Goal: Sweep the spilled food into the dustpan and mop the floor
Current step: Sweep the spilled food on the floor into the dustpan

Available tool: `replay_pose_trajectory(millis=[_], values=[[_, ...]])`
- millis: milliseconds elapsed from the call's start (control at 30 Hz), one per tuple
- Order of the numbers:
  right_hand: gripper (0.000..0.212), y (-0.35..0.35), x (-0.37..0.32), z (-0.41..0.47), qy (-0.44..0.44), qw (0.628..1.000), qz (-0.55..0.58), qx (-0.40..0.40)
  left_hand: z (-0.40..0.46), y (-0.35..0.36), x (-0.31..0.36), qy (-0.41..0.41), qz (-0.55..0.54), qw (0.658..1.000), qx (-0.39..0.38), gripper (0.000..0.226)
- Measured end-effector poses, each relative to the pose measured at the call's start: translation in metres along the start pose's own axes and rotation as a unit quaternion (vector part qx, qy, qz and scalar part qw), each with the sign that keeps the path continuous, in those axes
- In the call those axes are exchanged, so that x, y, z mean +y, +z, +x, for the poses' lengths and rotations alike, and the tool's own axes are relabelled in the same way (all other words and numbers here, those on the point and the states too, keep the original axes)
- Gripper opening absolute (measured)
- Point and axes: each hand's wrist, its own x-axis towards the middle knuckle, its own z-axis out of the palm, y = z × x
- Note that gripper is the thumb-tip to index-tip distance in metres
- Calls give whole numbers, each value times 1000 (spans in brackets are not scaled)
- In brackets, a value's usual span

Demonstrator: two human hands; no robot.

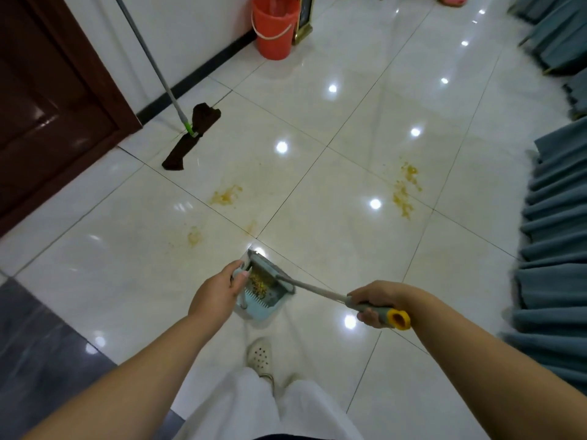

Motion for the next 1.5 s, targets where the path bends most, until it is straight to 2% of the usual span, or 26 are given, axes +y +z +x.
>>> replay_pose_trajectory(millis=[167,367,500,633,733,833,1033,1267,1500], values=[[40,-20,-1,-11,-21,999,-18,23,-18,3,0,-7,-15,1000,-2,43],[23,-15,4,16,-35,995,-67,68,-53,7,-12,-23,-28,999,26,40],[21,1,20,29,-19,993,-99,56,-67,21,-23,-38,-31,998,40,40],[22,6,38,17,-13,995,-98,15,-76,33,-28,-67,-84,993,56,39],[22,-2,52,1,-14,996,-92,-5,-83,40,-27,-60,-59,995,60,40],[26,-11,66,-10,-28,995,-92,1,-90,45,-23,-64,-80,993,64,38],[18,-16,71,-15,-48,993,-96,46,-119,40,-30,-60,-108,989,80,34],[17,1,60,-4,-70,985,-112,110,-141,28,-56,-73,-121,986,90,28],[21,50,71,18,-37,988,-124,81,-139,25,-87,-102,-158,979,81,23]])
